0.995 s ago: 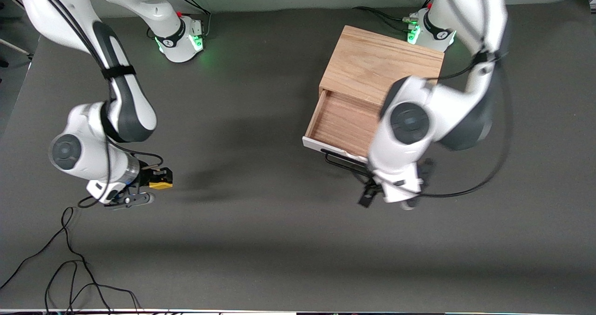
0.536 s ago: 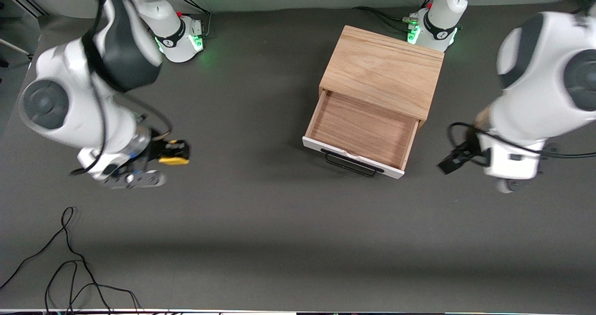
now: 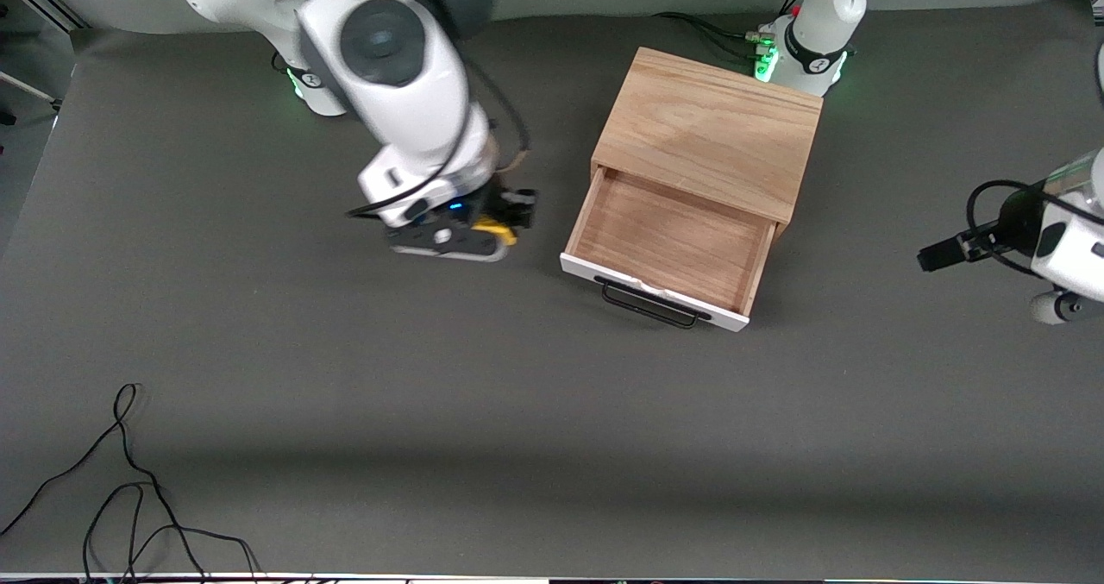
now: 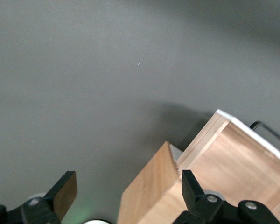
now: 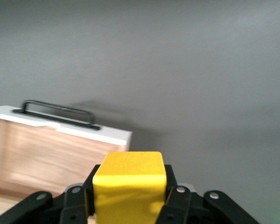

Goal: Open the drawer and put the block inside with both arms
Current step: 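Carry the yellow cube with the right gripper over the open drawer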

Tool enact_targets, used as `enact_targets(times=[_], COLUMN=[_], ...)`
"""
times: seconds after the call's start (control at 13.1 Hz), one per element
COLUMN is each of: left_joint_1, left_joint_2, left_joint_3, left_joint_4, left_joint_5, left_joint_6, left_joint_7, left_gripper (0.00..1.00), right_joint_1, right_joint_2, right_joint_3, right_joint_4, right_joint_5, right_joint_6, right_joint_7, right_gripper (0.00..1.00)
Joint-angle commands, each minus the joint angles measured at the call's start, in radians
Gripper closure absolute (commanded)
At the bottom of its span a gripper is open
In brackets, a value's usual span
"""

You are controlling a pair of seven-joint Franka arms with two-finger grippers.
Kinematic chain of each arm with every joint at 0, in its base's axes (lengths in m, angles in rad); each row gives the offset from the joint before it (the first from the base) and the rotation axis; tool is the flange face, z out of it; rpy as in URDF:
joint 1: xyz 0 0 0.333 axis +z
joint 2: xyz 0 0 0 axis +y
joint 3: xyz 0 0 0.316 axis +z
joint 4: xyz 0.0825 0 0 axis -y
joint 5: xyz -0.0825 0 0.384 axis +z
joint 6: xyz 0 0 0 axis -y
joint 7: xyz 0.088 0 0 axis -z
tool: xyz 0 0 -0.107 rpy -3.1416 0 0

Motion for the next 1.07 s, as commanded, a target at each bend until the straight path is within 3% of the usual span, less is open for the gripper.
enact_targets(times=[0.0,0.61,0.84,0.99], left_joint_1=[0.008,-0.003,-0.004,0.0], left_joint_2=[-0.071,-0.148,-0.168,-0.172], left_joint_3=[0.003,-0.005,-0.005,-0.005], left_joint_4=[-0.069,-0.164,-0.2,-0.201], left_joint_5=[0.013,0.027,0.023,0.022], left_joint_6=[-0.004,0.103,0.135,0.12], left_joint_7=[0.086,0.189,0.192,0.247], left_gripper=[0.0,0.0,0.0,0.0], right_joint_1=[0.048,0.18,0.203,0.203], right_joint_2=[0.111,0.294,0.347,0.36], right_joint_3=[0.005,0.008,0.01,0.01], right_joint_4=[0.091,0.085,0.083,0.082], right_joint_5=[0.012,0.009,0.009,0.014], right_joint_6=[0.08,0.244,0.289,0.292], right_joint_7=[0.089,0.182,0.271,0.314], right_gripper=[0.92,0.89,0.74,0.69])
